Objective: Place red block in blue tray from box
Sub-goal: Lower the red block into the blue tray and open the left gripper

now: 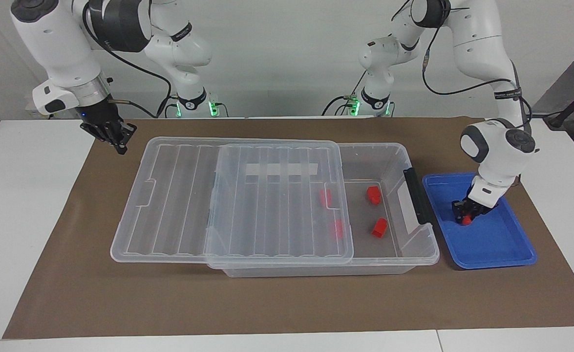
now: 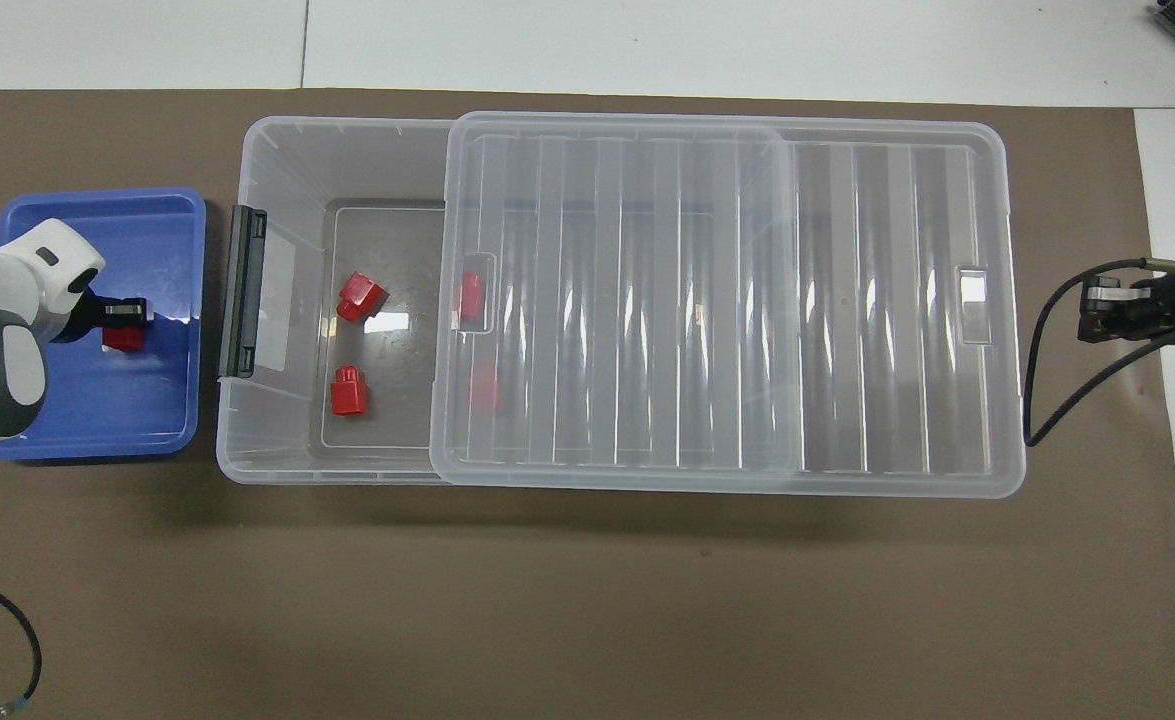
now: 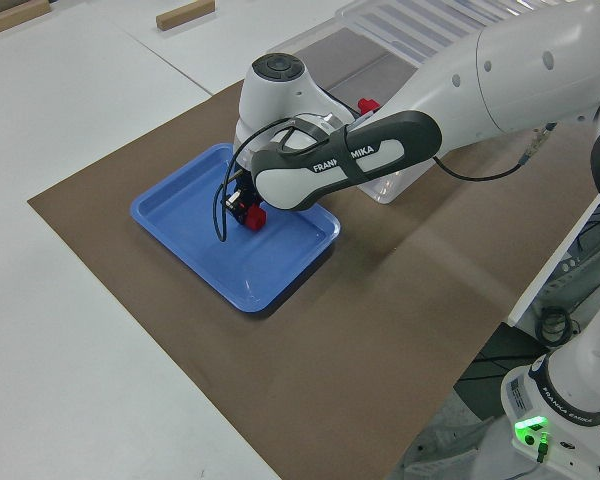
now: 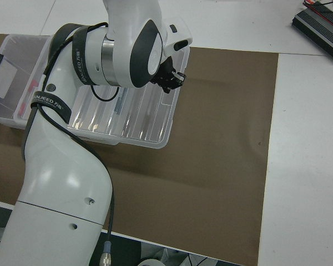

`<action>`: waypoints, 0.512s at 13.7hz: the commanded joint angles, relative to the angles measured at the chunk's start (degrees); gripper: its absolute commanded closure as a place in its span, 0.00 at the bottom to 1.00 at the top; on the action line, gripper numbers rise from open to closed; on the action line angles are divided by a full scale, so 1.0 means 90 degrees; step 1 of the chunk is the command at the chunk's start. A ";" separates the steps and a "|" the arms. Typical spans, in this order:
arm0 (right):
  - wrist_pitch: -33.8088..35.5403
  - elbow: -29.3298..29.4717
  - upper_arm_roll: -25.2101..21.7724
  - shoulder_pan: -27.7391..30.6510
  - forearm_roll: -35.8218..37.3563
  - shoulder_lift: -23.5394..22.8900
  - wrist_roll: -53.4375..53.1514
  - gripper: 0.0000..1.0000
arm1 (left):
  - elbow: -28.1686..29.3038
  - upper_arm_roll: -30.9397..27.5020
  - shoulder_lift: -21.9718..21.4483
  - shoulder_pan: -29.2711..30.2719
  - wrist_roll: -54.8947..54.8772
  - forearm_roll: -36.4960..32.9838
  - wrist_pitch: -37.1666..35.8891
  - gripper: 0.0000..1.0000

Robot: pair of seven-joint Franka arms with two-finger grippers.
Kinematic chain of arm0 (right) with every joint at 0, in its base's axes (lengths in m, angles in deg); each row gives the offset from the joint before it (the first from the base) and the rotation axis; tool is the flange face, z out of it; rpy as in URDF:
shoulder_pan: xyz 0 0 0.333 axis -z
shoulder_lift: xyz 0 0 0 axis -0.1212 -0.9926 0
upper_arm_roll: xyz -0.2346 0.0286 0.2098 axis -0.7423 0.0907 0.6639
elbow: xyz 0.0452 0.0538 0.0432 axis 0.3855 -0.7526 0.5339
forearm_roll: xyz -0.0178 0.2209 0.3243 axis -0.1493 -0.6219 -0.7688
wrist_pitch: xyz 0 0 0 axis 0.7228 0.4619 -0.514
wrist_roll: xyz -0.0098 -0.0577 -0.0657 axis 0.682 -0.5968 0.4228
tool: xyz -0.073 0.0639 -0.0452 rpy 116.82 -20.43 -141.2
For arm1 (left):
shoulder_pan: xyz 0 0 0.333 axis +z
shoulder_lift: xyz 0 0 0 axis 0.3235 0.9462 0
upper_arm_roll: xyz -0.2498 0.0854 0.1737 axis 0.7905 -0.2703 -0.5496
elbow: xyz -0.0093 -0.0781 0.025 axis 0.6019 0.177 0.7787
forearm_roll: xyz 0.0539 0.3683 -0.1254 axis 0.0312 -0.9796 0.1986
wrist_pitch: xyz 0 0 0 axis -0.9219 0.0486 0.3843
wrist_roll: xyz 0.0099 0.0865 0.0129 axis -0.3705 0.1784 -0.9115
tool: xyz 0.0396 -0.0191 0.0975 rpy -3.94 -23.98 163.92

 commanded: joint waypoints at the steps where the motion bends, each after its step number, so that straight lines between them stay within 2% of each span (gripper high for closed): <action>1: -0.0548 -0.0455 0.0032 0.0231 -0.0025 0.0126 0.0236 1.00 | 0.0221 -0.0052 -0.0100 -0.0115 0.0058 0.0127 0.0194 0.00; 4: -0.1056 -0.0554 0.0032 0.0427 -0.0025 -0.0215 0.0520 1.00 | 0.0105 -0.0061 -0.0129 -0.0105 0.0039 0.0127 0.0058 0.00; 5: -0.1242 -0.0554 0.0022 0.0437 -0.0016 -0.0352 0.0579 1.00 | -0.0157 -0.0061 -0.0177 -0.0105 0.0039 0.0127 -0.0368 0.00; 7: -0.1574 -0.0554 0.0022 0.0457 -0.0006 -0.0625 0.0609 1.00 | -0.1306 -0.0052 -0.0305 -0.0183 0.0068 0.0117 -0.2170 0.00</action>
